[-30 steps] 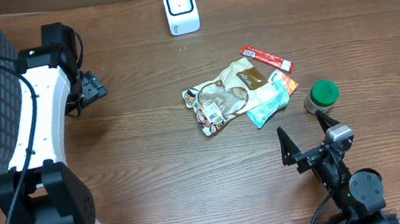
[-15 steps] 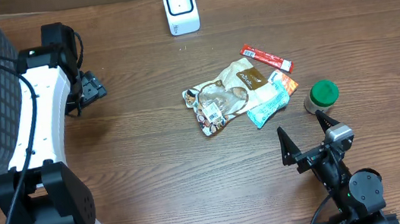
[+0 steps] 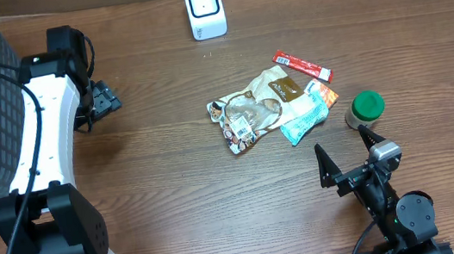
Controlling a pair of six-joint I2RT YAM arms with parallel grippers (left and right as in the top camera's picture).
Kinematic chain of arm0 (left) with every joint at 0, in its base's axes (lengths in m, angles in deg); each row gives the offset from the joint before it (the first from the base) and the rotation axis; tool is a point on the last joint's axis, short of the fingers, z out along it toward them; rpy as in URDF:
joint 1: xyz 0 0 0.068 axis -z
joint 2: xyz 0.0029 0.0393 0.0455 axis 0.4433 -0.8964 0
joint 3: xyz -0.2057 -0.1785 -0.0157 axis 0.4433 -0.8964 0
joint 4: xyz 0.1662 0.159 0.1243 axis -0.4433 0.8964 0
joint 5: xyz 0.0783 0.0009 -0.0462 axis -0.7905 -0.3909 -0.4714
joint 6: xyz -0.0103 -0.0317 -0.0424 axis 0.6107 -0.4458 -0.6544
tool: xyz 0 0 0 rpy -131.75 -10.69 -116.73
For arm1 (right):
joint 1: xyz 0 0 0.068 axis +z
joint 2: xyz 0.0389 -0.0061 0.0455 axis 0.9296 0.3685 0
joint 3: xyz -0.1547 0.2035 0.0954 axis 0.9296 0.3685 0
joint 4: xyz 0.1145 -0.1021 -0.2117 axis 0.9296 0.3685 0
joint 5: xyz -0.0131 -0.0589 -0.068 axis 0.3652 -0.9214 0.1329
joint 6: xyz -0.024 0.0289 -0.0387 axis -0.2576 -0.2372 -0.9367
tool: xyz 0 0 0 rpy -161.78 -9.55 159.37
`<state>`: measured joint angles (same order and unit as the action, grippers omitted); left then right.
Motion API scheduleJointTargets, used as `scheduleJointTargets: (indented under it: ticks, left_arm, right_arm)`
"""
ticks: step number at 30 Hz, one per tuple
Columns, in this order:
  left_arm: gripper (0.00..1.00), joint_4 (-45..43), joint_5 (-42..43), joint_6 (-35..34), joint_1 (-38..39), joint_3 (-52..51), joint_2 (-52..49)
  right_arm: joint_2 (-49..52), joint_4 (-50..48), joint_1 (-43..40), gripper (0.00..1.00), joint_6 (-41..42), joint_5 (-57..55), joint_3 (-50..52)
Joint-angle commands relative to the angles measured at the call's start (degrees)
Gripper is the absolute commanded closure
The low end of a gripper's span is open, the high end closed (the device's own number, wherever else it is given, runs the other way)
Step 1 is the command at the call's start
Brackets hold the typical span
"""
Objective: Scan the item barcode
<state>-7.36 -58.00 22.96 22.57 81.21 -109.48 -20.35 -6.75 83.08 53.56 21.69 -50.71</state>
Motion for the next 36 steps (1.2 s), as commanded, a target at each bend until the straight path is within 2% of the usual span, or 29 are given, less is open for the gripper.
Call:
scheduleJointTargets:
  ticks: [1,16,19,26,32,36]
  left_arm:
    - [0.00,-0.1,-0.6,0.0,0.6,0.9,2.6]
    - [0.00,0.2,-0.6,0.0,3.5,0.9,33.2]
    - [0.00,2.1,-0.6,0.0,3.5,0.9,35.9]
    - [0.00,12.6,2.7,0.0,3.5,0.4,37.2]
    - [0.00,14.8,9.8,0.0,3.5,0.2,39.4]
    - [0.00,15.0,10.4,0.0,3.5,0.2,41.4]
  right_arm:
    - [-0.7,-0.2,-0.2,0.00,0.2,0.0,0.6]
    - [-0.7,-0.2,-0.2,0.00,0.3,0.0,0.6]
    - [-0.7,-0.2,-0.2,0.00,0.3,0.0,0.6]
    - [-0.7,-0.2,-0.2,0.00,0.2,0.0,0.6]
    - [-0.7,-0.2,-0.2,0.00,0.2,0.0,0.6]
    - [-0.7,-0.2,-0.2,0.00,0.3,0.0,0.6]
